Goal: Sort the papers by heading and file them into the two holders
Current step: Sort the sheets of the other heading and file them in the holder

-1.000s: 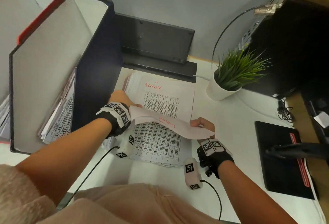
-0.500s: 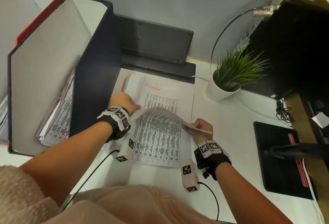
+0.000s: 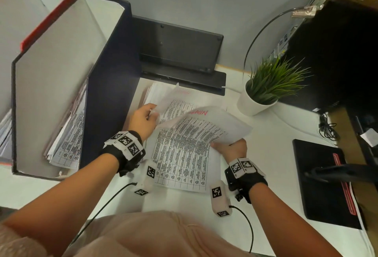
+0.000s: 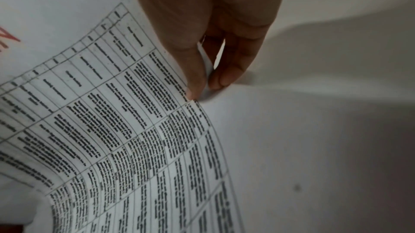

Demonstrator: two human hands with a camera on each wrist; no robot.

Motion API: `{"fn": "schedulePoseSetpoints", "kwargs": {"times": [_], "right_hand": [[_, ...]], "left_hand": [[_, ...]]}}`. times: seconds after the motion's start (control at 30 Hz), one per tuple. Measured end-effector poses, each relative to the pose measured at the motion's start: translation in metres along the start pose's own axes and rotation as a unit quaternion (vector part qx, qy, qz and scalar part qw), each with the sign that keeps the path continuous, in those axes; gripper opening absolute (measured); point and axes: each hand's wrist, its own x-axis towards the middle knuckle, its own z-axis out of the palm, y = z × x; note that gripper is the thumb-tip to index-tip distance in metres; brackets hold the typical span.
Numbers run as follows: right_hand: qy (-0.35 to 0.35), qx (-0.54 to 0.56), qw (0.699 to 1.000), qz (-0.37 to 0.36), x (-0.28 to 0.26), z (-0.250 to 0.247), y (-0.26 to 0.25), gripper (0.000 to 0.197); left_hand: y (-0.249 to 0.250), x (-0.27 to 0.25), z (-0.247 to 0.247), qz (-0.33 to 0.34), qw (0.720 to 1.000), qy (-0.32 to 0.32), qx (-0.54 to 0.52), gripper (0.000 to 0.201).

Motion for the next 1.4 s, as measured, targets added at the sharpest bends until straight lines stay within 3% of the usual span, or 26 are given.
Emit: {"fn": "schedulePoseSetpoints", "kwargs": {"times": [0.13,0.27,0.37,0.43,0.47,0.53,0.63,0.73,0.87,0.97,1.07,1.17,1.4], "right_hand": [[-0.004,0.016,1.000,-0.008,0.000,0.002,0.001,0.065],[-0.041,-0.018,0.998,-0.045,0.001,0.001,-0.001,0.064],[-0.056,-0.055,0.996,-0.041,0.001,0.002,-0.001,0.047],[-0.065,-0.045,0.997,-0.010,0.000,0.000,-0.003,0.018],[-0.075,-0.036,0.996,0.001,-0.002,-0.002,-0.005,0.012],[-0.088,-0.004,0.996,0.003,-0.002,-0.004,-0.004,0.035],[-0.074,0.009,0.997,-0.022,-0.004,-0.006,-0.005,0.048],[-0.048,-0.014,0.998,-0.040,-0.005,-0.006,-0.004,0.055],[-0.053,0.009,0.998,-0.031,-0.006,-0.002,-0.003,0.034],[-0.039,-0.018,0.998,-0.055,-0.008,0.000,-0.002,0.035],[-0.015,-0.006,0.998,-0.065,-0.008,0.000,0.000,0.040],[-0.021,-0.049,0.998,-0.046,-0.008,-0.001,-0.001,0.031],[0.002,0.061,0.995,-0.074,-0.014,-0.001,-0.003,0.064]], "left_hand": [[0.000,-0.002,-0.004,-0.074,0.988,-0.057,-0.125,0.015],[0.001,0.000,-0.008,-0.076,0.981,-0.092,-0.154,0.027],[0.001,0.000,-0.010,-0.106,0.963,-0.112,-0.219,0.030],[0.000,0.001,-0.011,-0.132,0.959,-0.107,-0.225,0.028],[0.001,0.003,-0.011,-0.153,0.957,-0.099,-0.225,0.025],[0.003,0.009,-0.011,-0.186,0.951,-0.076,-0.236,0.026],[0.004,0.018,-0.012,-0.235,0.942,-0.063,-0.231,0.030],[0.004,0.025,-0.015,-0.211,0.964,-0.098,-0.127,0.026],[0.012,0.027,-0.011,-0.191,0.973,-0.132,-0.011,0.045],[0.015,0.021,-0.004,-0.112,0.985,-0.127,0.042,0.036],[0.015,0.015,-0.002,-0.064,0.990,-0.122,0.004,0.025],[0.013,0.011,-0.004,-0.092,0.988,-0.102,-0.070,0.018],[0.009,0.003,-0.005,-0.132,0.976,-0.092,-0.150,0.031]]}}
